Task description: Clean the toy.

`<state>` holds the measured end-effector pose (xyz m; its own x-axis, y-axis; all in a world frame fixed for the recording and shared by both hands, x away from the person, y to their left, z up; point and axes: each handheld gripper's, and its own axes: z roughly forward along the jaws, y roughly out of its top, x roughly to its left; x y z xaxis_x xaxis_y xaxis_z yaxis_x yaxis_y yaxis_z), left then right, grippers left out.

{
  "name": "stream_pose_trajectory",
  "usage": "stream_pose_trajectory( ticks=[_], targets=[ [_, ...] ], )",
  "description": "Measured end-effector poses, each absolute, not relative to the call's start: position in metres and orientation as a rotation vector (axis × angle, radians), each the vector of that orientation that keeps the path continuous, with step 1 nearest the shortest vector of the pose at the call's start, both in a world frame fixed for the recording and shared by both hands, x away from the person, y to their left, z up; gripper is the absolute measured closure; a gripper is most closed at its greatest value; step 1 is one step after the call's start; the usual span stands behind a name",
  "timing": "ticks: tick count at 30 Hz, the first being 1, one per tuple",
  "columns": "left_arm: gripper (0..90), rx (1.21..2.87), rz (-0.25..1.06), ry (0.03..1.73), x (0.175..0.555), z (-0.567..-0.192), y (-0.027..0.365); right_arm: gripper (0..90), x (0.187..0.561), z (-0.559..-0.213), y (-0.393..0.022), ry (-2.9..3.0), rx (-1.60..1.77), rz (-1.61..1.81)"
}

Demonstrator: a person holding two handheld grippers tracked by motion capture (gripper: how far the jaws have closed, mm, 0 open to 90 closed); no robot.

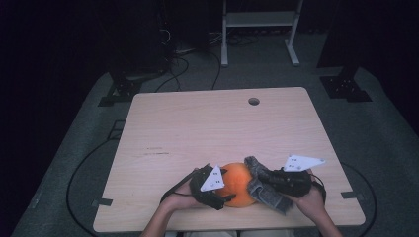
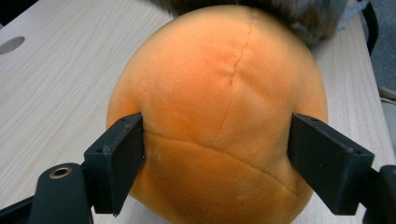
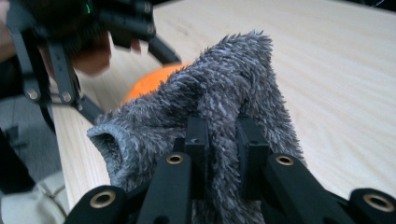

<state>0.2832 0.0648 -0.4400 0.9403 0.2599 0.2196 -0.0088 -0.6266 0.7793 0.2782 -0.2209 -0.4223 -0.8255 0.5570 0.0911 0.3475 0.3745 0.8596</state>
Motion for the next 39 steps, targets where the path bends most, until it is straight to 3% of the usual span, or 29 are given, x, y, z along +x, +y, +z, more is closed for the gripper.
stream_pose_trajectory(
  ticks=[9,16,21,28,33,37,39],
  targets=[
    [20.5,2.250,0.426,0.161,0.280,-0.439,0.061,76.3,0.275,-0.412,-0.218,2.412,0.796,1.446],
    [20.9,2.249,0.440,0.167,0.279,-0.439,0.058,77.2,0.283,-0.426,-0.228,2.434,0.906,1.260],
    [20.7,2.242,0.428,0.166,0.279,-0.439,0.060,76.9,0.277,-0.414,-0.208,2.431,0.801,1.410],
    [10.1,2.145,0.299,0.312,0.293,-0.436,0.069,77.5,0.275,-0.428,-0.214,2.429,0.834,1.400],
    [19.9,2.185,0.337,0.308,0.288,-0.441,0.062,77.7,0.276,-0.421,-0.218,2.424,0.860,1.355],
    [21.6,2.184,0.356,0.266,0.285,-0.442,0.060,77.5,0.264,-0.401,-0.199,2.409,0.728,1.449],
    [20.7,2.191,0.355,0.257,0.285,-0.443,0.061,77.4,0.265,-0.413,-0.188,2.444,0.673,1.324]
  ],
)
